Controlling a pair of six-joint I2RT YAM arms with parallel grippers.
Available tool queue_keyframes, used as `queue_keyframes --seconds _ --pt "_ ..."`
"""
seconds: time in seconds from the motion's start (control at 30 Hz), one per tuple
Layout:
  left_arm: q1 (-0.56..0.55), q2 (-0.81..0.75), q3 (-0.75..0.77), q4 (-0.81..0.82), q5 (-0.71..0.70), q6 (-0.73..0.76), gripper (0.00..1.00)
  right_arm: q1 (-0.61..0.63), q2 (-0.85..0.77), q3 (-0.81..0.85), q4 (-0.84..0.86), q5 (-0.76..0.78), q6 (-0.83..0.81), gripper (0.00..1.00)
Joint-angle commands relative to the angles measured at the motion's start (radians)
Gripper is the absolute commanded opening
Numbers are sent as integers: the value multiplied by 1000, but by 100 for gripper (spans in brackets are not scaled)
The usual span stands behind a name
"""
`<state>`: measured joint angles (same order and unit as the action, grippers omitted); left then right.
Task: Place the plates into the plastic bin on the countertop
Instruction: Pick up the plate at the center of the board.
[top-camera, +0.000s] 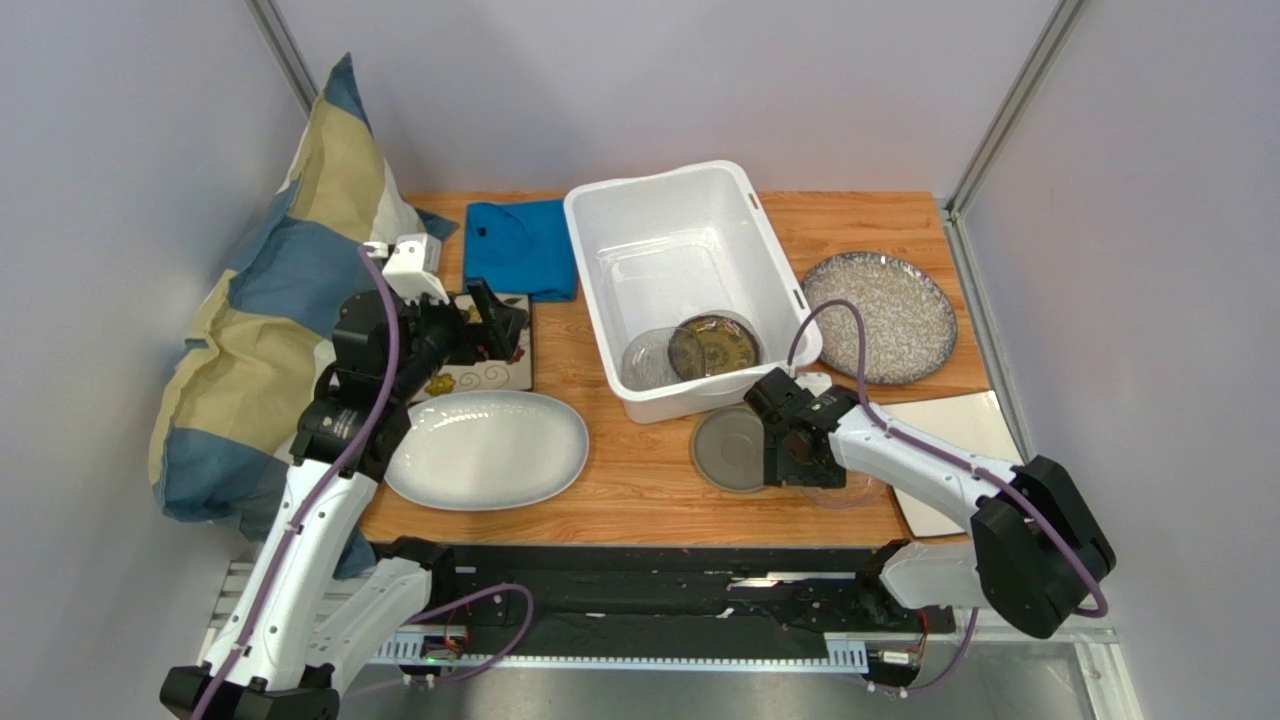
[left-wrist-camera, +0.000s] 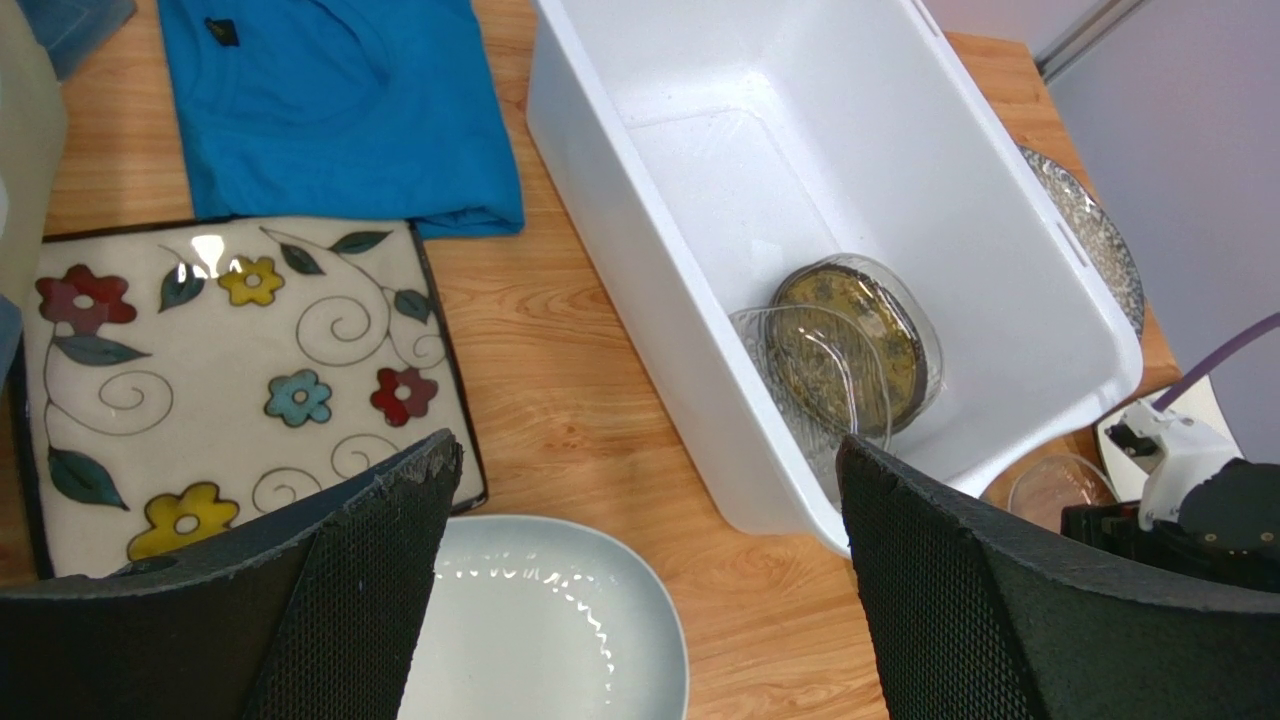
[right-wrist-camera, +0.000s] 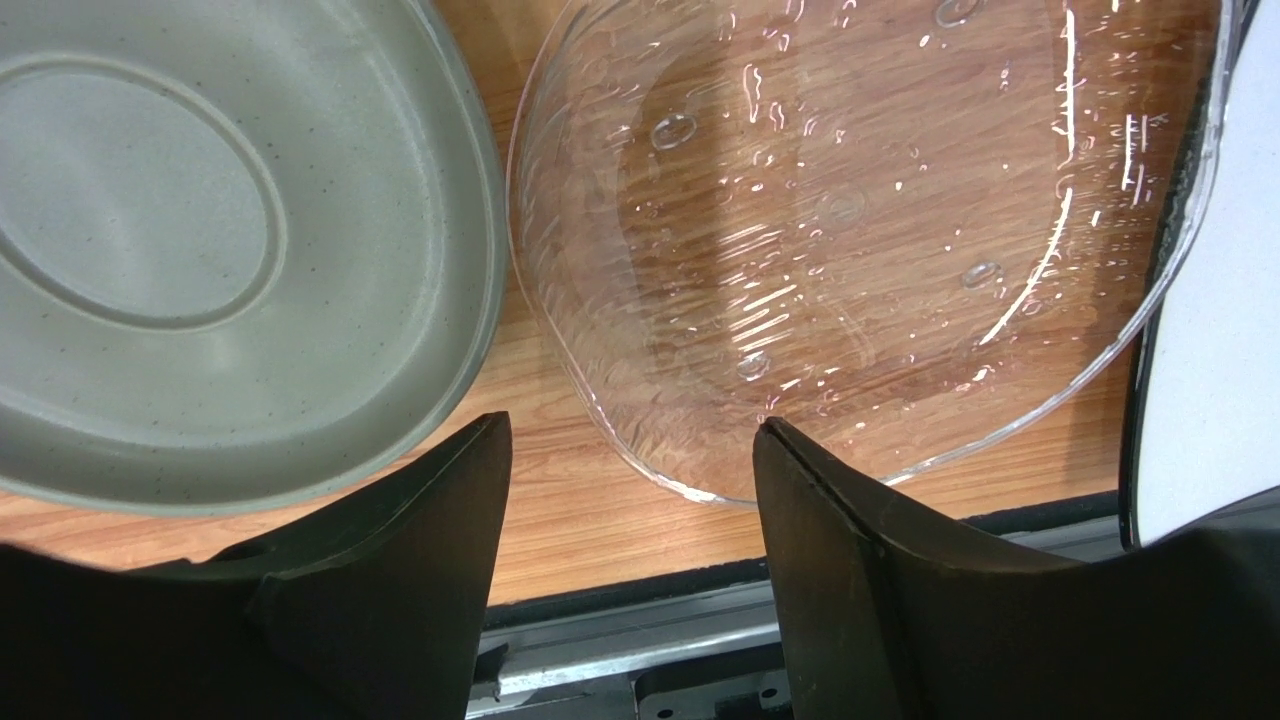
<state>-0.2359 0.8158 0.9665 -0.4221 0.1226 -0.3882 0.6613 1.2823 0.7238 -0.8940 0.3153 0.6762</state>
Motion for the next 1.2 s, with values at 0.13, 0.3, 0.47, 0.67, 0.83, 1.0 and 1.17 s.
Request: queue_keyframes --seconds 0.13,0.3,0.47,0.67,0.83,1.0,1.17 --pt "-2 2 -3 36 8 -8 98 9 71 9 92 59 3 59" --pt "-2 0 -3 37 8 -9 98 9 143 23 122 56 -20 46" --pt "-2 -1 -3 34 8 -8 98 9 157 14 144 42 -17 36" --pt "-2 -3 -5 34 9 -9 98 8 126 8 133 31 -20 22" --pt "-2 -3 -3 37 11 -11 98 8 81 -9 109 10 -17 0" --pt "-2 -3 -5 39 12 -12 98 24 -6 -11 67 4 -6 0" --pt "-2 -3 -5 37 8 -11 98 26 -109 41 -8 -12 -21 0"
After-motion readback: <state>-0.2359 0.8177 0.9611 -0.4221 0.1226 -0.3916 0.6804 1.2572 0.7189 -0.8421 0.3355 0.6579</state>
